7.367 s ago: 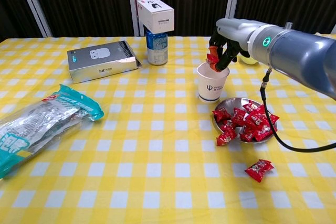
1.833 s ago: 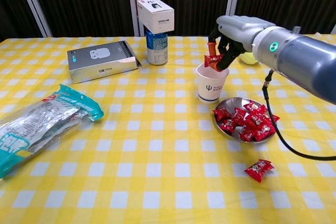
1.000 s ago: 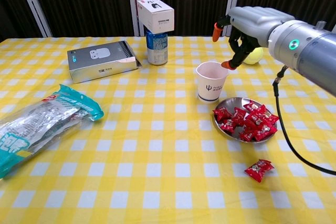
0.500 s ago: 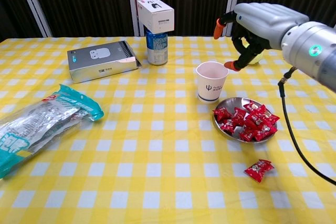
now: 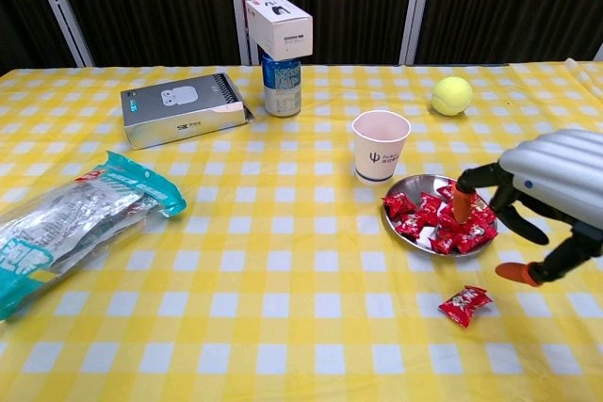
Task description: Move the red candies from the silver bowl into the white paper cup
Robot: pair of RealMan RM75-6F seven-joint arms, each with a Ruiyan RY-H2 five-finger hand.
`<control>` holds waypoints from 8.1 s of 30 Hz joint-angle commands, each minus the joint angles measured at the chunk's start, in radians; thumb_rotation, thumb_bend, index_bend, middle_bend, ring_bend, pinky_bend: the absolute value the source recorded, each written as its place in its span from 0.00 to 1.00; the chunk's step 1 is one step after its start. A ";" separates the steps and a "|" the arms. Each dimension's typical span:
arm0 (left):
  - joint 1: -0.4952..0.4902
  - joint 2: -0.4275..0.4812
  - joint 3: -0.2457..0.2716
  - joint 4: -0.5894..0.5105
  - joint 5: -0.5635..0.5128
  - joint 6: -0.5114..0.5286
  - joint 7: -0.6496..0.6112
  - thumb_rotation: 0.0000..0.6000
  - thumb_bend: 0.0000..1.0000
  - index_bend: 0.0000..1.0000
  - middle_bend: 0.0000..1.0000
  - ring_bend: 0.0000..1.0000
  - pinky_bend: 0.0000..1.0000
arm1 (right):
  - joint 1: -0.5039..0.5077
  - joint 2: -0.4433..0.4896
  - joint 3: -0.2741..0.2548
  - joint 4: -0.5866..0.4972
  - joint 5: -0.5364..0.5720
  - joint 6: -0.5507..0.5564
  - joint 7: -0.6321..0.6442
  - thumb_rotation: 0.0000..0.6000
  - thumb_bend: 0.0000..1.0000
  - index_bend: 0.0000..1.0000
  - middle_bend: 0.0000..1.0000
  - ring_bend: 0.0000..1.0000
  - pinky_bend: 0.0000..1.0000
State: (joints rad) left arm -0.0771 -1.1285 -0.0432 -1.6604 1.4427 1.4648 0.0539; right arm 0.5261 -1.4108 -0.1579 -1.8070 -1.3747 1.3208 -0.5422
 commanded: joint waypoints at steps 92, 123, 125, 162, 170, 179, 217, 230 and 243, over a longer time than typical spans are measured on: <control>-0.001 0.030 -0.008 -0.007 -0.053 -0.044 -0.059 1.00 0.04 0.00 0.00 0.00 0.00 | 0.306 -0.298 0.511 0.474 0.503 -0.300 -0.021 1.00 0.37 0.43 0.79 0.89 0.91; 0.004 0.022 -0.007 -0.012 -0.031 -0.018 -0.041 1.00 0.04 0.00 0.00 0.00 0.00 | 0.084 0.034 0.290 -0.078 0.383 -0.086 -0.102 1.00 0.33 0.32 0.77 0.87 0.90; 0.004 0.020 -0.007 -0.012 -0.028 -0.015 -0.038 1.00 0.04 0.00 0.00 0.00 0.00 | 0.076 0.041 0.271 -0.092 0.392 -0.088 -0.117 1.00 0.32 0.30 0.75 0.85 0.90; -0.004 0.020 -0.011 -0.008 -0.045 -0.037 -0.039 1.00 0.04 0.00 0.00 0.00 0.00 | 0.144 -0.224 0.305 0.262 0.598 -0.232 -0.124 1.00 0.31 0.48 0.73 0.84 0.90; -0.006 0.018 -0.011 -0.009 -0.046 -0.038 -0.034 1.00 0.04 0.00 0.00 0.00 0.00 | 0.141 -0.245 0.306 0.299 0.572 -0.247 -0.077 1.00 0.47 0.63 0.73 0.86 0.90; -0.005 0.020 -0.011 -0.010 -0.043 -0.036 -0.039 1.00 0.04 0.00 0.00 0.00 0.00 | 0.133 -0.234 0.315 0.275 0.511 -0.221 -0.037 1.00 0.55 0.65 0.73 0.86 0.90; -0.013 0.033 -0.011 -0.023 -0.057 -0.063 -0.062 1.00 0.04 0.00 0.00 0.00 0.00 | 0.328 -0.216 0.530 0.278 0.673 -0.213 -0.154 1.00 0.57 0.65 0.73 0.86 0.90; -0.011 0.039 -0.010 -0.026 -0.064 -0.065 -0.066 1.00 0.04 0.00 0.00 0.00 0.00 | 0.350 -0.256 0.498 0.355 0.680 -0.221 -0.146 1.00 0.57 0.50 0.73 0.86 0.90; -0.008 0.034 -0.010 -0.022 -0.055 -0.052 -0.061 1.00 0.04 0.00 0.00 0.00 0.00 | 0.300 -0.170 0.457 0.184 0.615 -0.138 -0.146 1.00 0.50 0.45 0.73 0.86 0.90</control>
State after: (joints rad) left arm -0.0855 -1.0941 -0.0530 -1.6832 1.3869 1.4122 -0.0079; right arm 0.8456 -1.6113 0.3167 -1.5738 -0.7354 1.1585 -0.6849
